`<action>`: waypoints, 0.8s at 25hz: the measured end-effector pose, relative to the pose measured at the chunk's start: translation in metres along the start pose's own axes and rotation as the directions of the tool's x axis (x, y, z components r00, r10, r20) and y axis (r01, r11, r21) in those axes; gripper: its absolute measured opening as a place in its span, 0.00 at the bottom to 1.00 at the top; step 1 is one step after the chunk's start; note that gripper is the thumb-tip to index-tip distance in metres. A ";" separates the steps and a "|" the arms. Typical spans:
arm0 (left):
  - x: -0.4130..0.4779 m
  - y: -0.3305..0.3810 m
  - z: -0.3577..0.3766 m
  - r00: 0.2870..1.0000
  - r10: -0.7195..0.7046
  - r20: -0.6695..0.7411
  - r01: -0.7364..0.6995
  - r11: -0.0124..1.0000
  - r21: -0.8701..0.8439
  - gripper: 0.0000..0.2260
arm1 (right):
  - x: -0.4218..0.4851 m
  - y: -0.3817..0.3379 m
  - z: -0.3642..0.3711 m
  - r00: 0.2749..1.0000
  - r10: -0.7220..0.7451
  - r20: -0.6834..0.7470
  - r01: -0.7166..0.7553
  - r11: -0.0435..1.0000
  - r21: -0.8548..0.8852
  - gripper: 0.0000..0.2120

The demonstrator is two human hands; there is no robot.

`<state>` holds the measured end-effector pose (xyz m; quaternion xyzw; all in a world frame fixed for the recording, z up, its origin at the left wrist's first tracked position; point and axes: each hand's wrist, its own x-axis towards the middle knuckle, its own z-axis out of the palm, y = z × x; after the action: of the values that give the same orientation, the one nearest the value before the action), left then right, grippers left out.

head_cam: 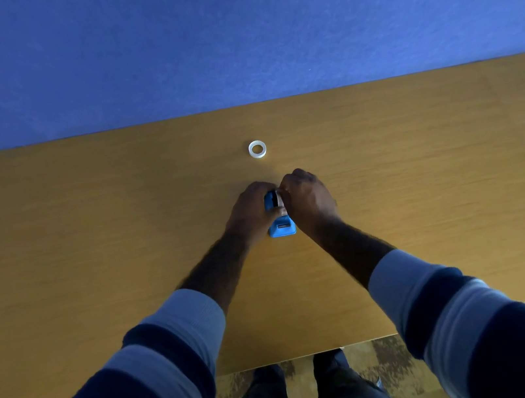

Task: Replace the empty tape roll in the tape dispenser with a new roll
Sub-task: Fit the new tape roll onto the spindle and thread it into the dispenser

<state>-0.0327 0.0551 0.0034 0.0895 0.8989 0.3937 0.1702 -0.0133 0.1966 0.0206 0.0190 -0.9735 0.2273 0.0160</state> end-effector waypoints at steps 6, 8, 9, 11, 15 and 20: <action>-0.001 0.001 -0.002 1.000 -0.007 0.006 0.007 1.000 -0.025 0.18 | 0.016 -0.001 -0.004 0.996 0.024 0.083 -0.024 1.000 0.006 0.06; -0.001 0.001 -0.003 1.000 -0.006 0.008 0.006 1.000 -0.027 0.18 | 0.015 0.002 -0.003 0.996 0.008 0.091 -0.010 1.000 0.017 0.07; 0.000 0.001 -0.003 1.000 -0.005 0.007 0.005 0.999 -0.033 0.17 | 0.012 0.003 -0.003 0.996 -0.003 0.088 0.001 1.000 0.025 0.07; 0.000 0.001 -0.004 1.000 -0.002 0.008 0.003 0.999 -0.046 0.17 | 0.006 0.005 -0.003 0.997 -0.026 0.074 0.023 0.999 0.039 0.07; 0.000 -0.001 -0.002 1.000 0.004 0.011 -0.003 0.999 -0.040 0.18 | 0.000 0.006 -0.002 0.997 -0.040 0.065 0.038 0.999 0.031 0.07; 0.001 -0.001 0.000 1.000 -0.001 0.003 0.001 1.000 -0.013 0.18 | 0.002 0.002 -0.003 0.998 -0.036 0.052 0.036 0.999 0.013 0.05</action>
<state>-0.0341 0.0545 0.0024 0.0884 0.8962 0.3991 0.1724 -0.0158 0.1999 0.0228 0.0425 -0.9717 0.2325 -0.0054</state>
